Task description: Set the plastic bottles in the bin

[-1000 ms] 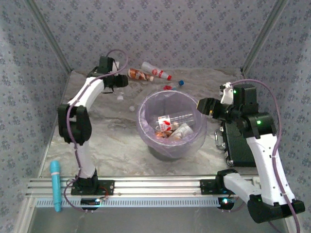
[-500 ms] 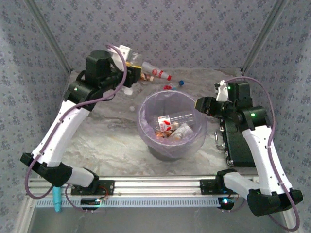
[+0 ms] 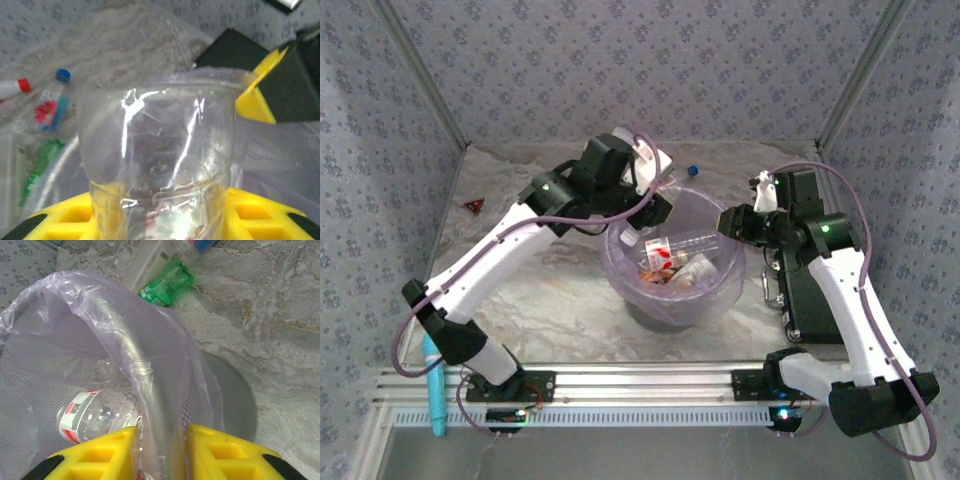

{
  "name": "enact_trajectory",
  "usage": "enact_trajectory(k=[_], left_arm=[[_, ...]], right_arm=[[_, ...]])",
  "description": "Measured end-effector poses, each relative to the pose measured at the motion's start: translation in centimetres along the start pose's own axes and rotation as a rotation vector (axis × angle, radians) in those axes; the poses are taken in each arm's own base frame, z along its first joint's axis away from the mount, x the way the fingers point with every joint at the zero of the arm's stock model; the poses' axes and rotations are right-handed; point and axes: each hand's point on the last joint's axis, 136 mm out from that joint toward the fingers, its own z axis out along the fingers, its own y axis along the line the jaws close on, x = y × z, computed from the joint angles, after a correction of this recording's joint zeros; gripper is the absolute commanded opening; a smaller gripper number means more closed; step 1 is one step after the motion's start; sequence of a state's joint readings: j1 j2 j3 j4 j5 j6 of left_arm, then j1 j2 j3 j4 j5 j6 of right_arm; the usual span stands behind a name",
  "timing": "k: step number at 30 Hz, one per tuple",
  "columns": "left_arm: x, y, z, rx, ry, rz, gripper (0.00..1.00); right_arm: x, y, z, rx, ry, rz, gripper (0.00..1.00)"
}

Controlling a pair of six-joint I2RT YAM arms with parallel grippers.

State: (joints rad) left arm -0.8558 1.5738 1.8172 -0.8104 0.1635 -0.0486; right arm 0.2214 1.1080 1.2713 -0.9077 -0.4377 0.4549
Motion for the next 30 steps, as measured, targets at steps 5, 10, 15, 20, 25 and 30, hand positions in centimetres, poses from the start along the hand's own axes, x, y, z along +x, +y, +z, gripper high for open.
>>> enact_trajectory(k=[5,10,15,20,25,30], left_arm=[[2.4,0.3,2.5,0.002,0.106,-0.003,0.39],[4.8,1.2,4.5,-0.031,0.212,0.020,0.63],[5.5,1.3,5.0,-0.037,0.238,0.032,0.80],[5.0,0.9,4.9,-0.014,0.221,0.026,0.72],[3.7,0.5,4.3,-0.005,0.167,0.015,0.52],[4.4,1.2,4.6,-0.037,0.174,-0.012,0.38]], right_arm=[[0.3,-0.5,0.5,0.011,0.014,0.004,0.29],[0.3,-0.5,0.5,0.012,0.016,-0.001,0.28],[0.3,-0.5,0.5,0.013,0.015,-0.001,0.28],[0.3,-0.5,0.5,0.013,0.015,-0.005,0.28],[0.3,-0.5,0.5,0.012,0.015,-0.009,0.28],[0.3,-0.5,0.5,0.013,0.016,-0.012,0.28]])
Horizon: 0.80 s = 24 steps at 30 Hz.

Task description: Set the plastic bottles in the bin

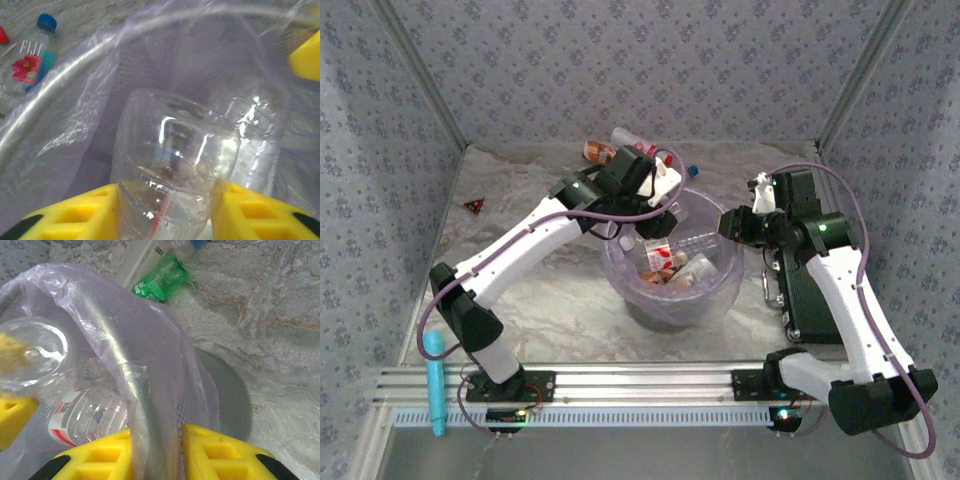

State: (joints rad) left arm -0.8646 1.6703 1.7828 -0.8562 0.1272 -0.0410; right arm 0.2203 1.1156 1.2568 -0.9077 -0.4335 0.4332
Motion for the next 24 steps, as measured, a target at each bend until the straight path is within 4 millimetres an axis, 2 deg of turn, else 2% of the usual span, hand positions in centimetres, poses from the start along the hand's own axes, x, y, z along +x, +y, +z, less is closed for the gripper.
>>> enact_trajectory(k=[10,17,20,24], left_arm=[[3.9,1.5,3.3,-0.027,0.082,-0.118,0.35],[4.2,1.6,3.5,-0.007,0.043,-0.171,0.38],[4.3,1.6,3.5,0.001,0.044,-0.185,0.47],[4.2,1.6,3.5,0.007,0.040,-0.190,0.67]], right_arm=[[0.0,0.0,0.0,0.000,0.000,-0.004,0.28],[-0.1,0.3,0.0,-0.012,0.000,-0.007,0.28],[-0.1,0.3,0.0,-0.011,-0.001,-0.008,0.28],[-0.1,0.3,-0.1,-0.012,-0.002,-0.008,0.29]])
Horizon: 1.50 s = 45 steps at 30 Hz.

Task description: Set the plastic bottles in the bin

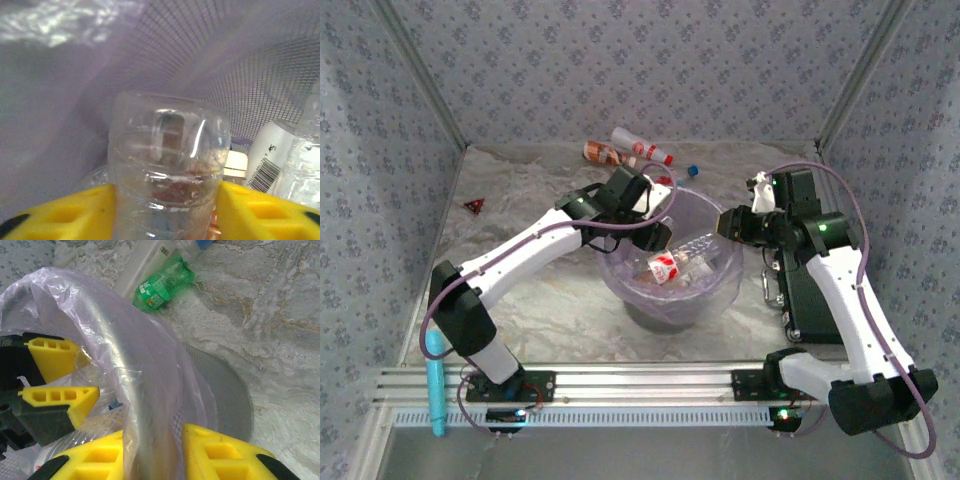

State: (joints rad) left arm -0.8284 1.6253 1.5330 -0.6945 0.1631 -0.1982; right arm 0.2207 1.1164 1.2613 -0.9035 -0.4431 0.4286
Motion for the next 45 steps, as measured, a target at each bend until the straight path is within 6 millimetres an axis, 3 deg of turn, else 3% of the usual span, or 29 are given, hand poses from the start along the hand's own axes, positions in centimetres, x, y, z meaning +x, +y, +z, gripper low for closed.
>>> enact_trajectory(k=[6,12,21,28,32,34,37,39,41,45], left_arm=[[-0.6,-0.5,-0.7,0.029,-0.009,-0.004,0.77],[-2.5,-0.9,-3.2,0.036,-0.075,0.016,0.87],[-6.3,-2.1,-6.9,0.048,-0.206,0.048,0.89],[-7.6,-1.1,-9.9,0.023,-0.288,0.039,0.90],[-8.7,2.2,-14.5,-0.041,-0.397,-0.012,0.90],[-8.7,5.5,-17.6,-0.103,-0.473,-0.071,0.90],[-7.7,10.9,-20.6,-0.210,-0.543,-0.175,0.89],[-7.0,13.9,-20.4,-0.249,-0.544,-0.233,0.88],[-6.3,16.3,-18.8,-0.257,-0.515,-0.276,0.87],[-4.8,20.3,-11.7,-0.231,-0.377,-0.335,0.86]], right_arm=[[-0.5,0.1,-0.2,0.002,-0.020,-0.006,0.31],[-1.0,0.2,-0.5,0.006,-0.042,-0.012,0.34],[-0.9,0.3,-0.4,0.004,-0.033,-0.013,0.44],[-1.2,0.8,-0.6,-0.011,-0.040,-0.019,0.44],[-1.3,0.9,-0.7,-0.018,-0.041,-0.021,0.44],[-1.3,1.0,-0.7,-0.019,-0.040,-0.021,0.44],[-1.3,0.9,-0.6,-0.017,-0.038,-0.020,0.44],[-1.3,0.9,-0.6,-0.017,-0.037,-0.019,0.44],[-1.2,0.9,-0.6,-0.016,-0.035,-0.018,0.44],[-1.1,0.9,-0.5,-0.015,-0.030,-0.017,0.44]])
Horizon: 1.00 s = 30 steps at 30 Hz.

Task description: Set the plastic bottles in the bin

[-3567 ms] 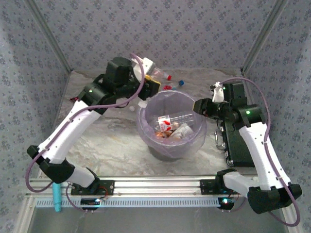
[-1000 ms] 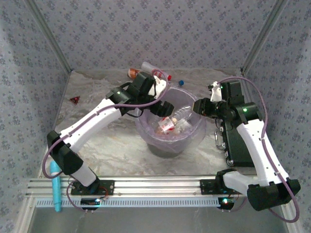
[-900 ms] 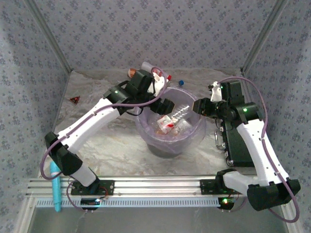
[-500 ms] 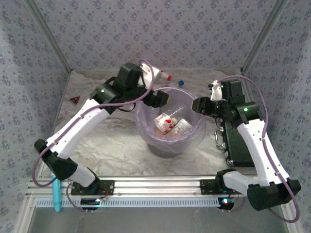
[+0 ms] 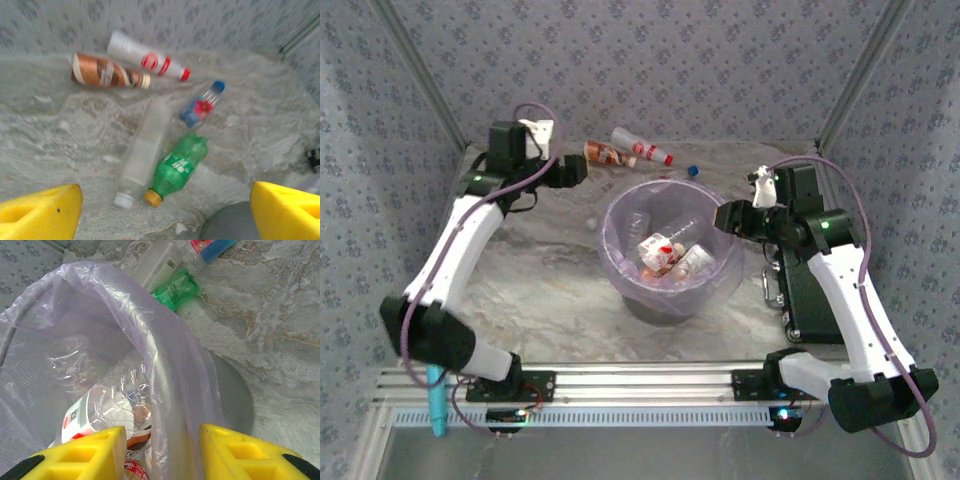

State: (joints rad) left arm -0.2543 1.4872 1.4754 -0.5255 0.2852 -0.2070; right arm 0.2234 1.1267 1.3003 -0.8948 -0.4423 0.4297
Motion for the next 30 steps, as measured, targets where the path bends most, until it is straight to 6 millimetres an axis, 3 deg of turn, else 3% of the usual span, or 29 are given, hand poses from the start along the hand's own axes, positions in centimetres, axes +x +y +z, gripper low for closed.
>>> enact_trajectory(k=[7,12,21,30], left_arm=[[5.7,3.7,11.6,0.012,0.219,-0.045,0.80],[7.9,5.1,16.7,0.028,0.280,-0.055,0.87],[8.0,3.8,21.0,0.133,0.306,-0.024,0.88],[10.4,4.9,23.5,0.114,0.371,-0.013,0.81]], right_arm=[[0.3,-0.1,-0.1,0.004,0.011,0.005,0.44],[0.5,-0.1,-0.2,0.005,0.012,0.012,0.44],[0.8,-0.1,-0.4,0.010,0.023,0.018,0.44],[0.8,0.0,-0.4,0.009,0.024,0.017,0.44]])
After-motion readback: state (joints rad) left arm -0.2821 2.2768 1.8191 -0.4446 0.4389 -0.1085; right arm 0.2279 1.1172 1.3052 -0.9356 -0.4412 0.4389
